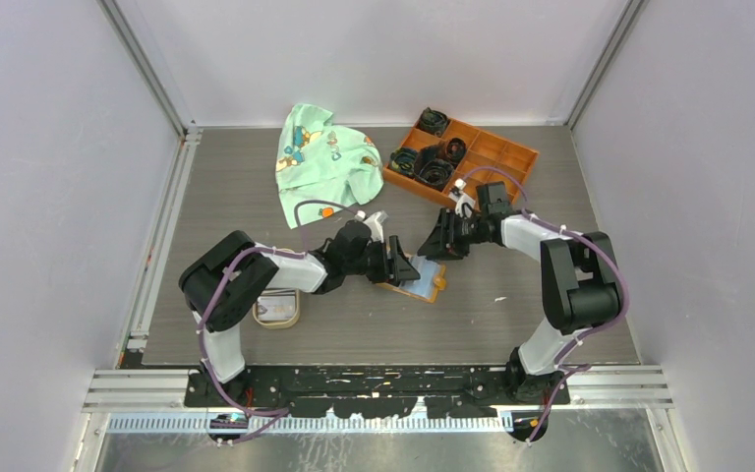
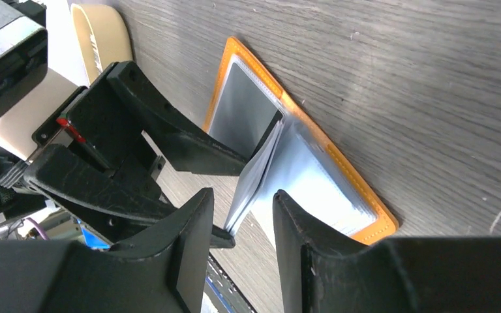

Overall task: Put the credit cards into the card holder
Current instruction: Open the card holder at the center of the board.

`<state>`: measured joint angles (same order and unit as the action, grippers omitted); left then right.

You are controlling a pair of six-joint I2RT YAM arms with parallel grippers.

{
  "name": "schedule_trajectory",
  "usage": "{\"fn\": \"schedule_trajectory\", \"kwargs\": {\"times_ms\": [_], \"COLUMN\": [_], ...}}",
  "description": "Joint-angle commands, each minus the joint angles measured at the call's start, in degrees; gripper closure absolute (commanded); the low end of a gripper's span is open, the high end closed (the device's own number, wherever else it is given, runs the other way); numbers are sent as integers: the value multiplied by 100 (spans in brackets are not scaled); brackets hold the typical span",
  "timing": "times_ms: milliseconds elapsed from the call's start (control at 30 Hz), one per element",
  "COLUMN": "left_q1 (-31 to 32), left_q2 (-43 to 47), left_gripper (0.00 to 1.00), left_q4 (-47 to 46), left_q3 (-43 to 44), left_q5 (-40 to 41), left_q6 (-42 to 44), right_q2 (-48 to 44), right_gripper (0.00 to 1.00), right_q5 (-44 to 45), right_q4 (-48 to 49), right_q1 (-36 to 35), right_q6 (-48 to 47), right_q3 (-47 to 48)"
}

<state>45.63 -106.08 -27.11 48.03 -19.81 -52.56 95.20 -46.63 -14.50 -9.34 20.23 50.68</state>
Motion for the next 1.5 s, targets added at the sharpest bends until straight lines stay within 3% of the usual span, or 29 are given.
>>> {"fn": "schedule_trajectory", "kwargs": {"times_ms": [0, 300, 767, 1033, 1233, 1333, 1467], "left_q1": [-41, -114, -180, -286, -326, -326, -326], "left_q2": [83, 47, 649, 890, 1320, 1433, 1632], "left_gripper": [72, 56, 30, 28, 32, 33, 37], "left_q4": [-590, -1021, -333, -274, 478, 831, 1330], "left_q3": [-60, -386, -619, -839, -950, -900, -837], "left_q5": [-174, -230, -72, 38, 439, 601, 812], "left_q6": [-204, -375, 193, 222, 496, 651, 927], "right_q2": [228, 669, 869, 1030, 1193, 992, 702], "right_gripper": [55, 55, 54, 54, 54, 55, 55], "right_q5": [-11, -577, -1119, -1178, -1267, -1123, -486], "right_q4": [321, 728, 1197, 1252, 1632, 1188, -74], "right_q1": [-194, -661, -923, -1070, -1092, -1087, -1089], "right_q6": [269, 776, 1344, 1485, 1812, 1402, 3], "right_q3": [153, 387, 520, 549, 563, 675, 1051]}}
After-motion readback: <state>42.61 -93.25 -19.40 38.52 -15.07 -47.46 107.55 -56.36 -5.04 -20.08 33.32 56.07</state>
